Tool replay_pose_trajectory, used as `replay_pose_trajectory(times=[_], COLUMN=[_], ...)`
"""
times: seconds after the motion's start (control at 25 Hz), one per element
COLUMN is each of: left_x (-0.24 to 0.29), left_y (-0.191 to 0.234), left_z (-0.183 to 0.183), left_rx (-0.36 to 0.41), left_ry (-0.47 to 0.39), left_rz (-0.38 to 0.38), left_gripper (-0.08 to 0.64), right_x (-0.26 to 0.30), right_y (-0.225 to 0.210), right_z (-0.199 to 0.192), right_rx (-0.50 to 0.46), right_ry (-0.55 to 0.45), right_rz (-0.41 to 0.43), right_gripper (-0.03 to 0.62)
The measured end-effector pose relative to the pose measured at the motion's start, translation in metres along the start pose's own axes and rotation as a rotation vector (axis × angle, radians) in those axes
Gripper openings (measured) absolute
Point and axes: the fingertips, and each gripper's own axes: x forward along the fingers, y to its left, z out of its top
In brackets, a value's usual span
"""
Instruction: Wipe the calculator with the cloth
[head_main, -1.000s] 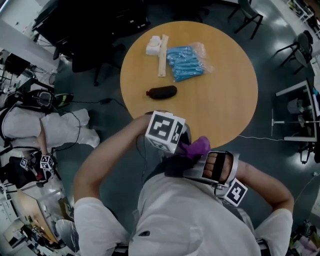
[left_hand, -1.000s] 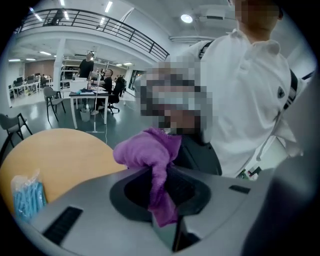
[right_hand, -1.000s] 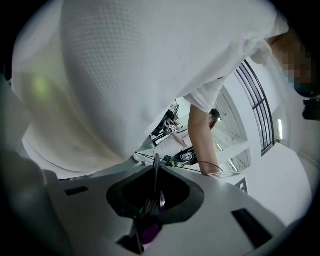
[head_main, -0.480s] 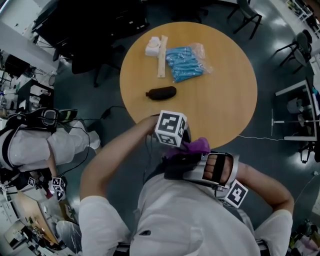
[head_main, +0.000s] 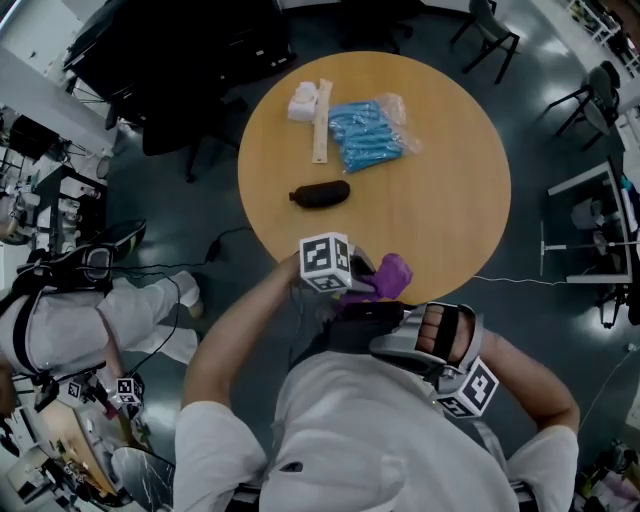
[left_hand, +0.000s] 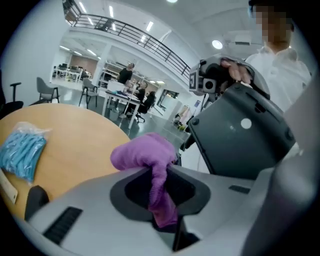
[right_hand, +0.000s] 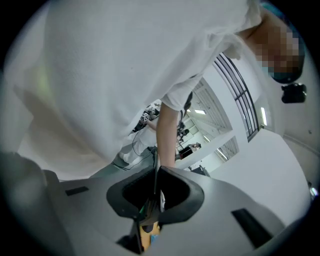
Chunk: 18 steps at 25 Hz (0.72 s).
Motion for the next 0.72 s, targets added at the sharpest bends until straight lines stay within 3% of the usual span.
replay_pose_trajectory(times=[0.2,0.44,0.56,0.72], left_x=[-0.025,-0.052,-0.059,-0.061], left_y=[0.020,0.030,0.033,0.032], left_z=[0.000,0.003,0.005,0.004], left_rx=[-0.076,-0.136,-0.158,-0.147], left_ry=[-0.186,-0.375,-0.439,-0.459], left_rz=[0.188,0.379,0.435,0.513], left_gripper=[0.071,0.071,0.071,0.069], right_x=[-0.017,-0.041,-0.050,-0.069], right_y=[-0.033,-0.063,-0.074,-0.068], right_z=[-0.031,-0.088,-0.121,-0.178], right_rx=[0.178,0.460,0.613,0.880], right_ry=[0.053,0.089,0.081,0.091], right_rz=[-0.138,-0.337,-0.438,-0.573], right_gripper=[0.049,0.049,0.049,0.049])
